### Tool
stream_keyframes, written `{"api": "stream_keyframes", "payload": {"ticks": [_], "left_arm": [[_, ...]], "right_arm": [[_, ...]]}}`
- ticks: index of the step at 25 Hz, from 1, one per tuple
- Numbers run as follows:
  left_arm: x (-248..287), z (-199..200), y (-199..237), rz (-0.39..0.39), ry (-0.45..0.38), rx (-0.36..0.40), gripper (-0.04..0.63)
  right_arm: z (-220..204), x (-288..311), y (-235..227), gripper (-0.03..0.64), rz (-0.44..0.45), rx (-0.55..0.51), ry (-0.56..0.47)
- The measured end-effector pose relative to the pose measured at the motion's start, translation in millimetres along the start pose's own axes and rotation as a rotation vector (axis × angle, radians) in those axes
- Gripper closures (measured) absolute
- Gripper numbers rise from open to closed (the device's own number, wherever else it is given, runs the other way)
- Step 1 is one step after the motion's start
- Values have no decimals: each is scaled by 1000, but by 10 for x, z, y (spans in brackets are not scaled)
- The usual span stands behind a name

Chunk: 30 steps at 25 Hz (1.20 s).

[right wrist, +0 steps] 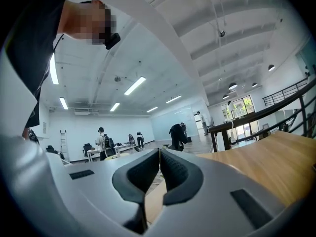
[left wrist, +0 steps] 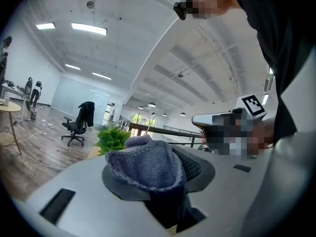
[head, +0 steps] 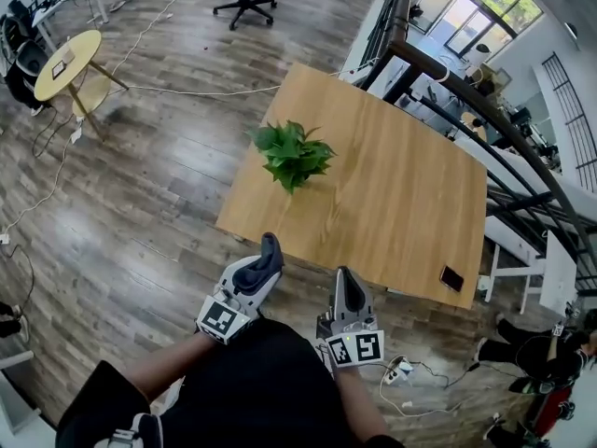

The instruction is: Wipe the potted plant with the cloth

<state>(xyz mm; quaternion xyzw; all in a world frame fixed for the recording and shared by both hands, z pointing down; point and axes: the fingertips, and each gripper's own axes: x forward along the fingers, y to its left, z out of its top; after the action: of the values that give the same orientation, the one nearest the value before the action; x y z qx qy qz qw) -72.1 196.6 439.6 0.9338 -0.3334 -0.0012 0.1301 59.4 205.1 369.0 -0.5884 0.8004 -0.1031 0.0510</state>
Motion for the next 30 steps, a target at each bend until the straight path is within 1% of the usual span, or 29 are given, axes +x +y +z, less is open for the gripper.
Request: {"api": "stream_keyframes", "payload": {"ticks": [2, 5, 8, 11, 13, 15, 19, 21, 23, 25, 27, 28, 29, 30], "left_arm": [[92, -14, 176, -5, 11, 6, 423], [193, -48, 381, -34, 38, 19, 423], [275, -79, 629, -67, 47, 35, 423], [319, -146, 835, -74, 55, 24, 423], [360, -200, 989, -74, 61, -8, 423], [396, -271, 1138, -55, 80, -39, 422], [550, -377, 1456, 6, 130, -11, 422], [643, -433, 1584, 19, 146, -2, 422], [727, -557, 1721, 26, 163, -27, 422], [795, -779, 1865, 39, 198, -70, 422], [876, -1034, 1977, 44, 256, -90, 422], [930, -1125, 2014, 44, 281, -97, 422], [989, -1195, 2052, 46, 300, -104, 422], [1049, -1252, 2097, 50, 313, -108, 422]], "right_arm": [[15, 198, -4, 599, 9, -15, -3], [19, 441, 54, 598, 42, -36, -17], [-24, 684, 35, 598, 37, -40, -21], [-122, 845, -36, 598, 20, -46, 5], [-194, 918, -90, 598, 7, -47, 18], [-273, 945, -147, 598, -5, -48, 38], [-415, 1082, -337, 598, -19, -69, 78], [-491, 1167, -441, 598, -5, -67, 92], [-609, 1264, -525, 598, 27, -85, 115], [-777, 1359, -628, 598, 52, -115, 151], [-980, 1443, -810, 595, 36, -137, 187], [-1084, 1487, -910, 548, 22, -143, 206], [-1183, 1535, -992, 446, 17, -141, 231], [-1282, 1583, -1054, 408, 24, -135, 261]]}}
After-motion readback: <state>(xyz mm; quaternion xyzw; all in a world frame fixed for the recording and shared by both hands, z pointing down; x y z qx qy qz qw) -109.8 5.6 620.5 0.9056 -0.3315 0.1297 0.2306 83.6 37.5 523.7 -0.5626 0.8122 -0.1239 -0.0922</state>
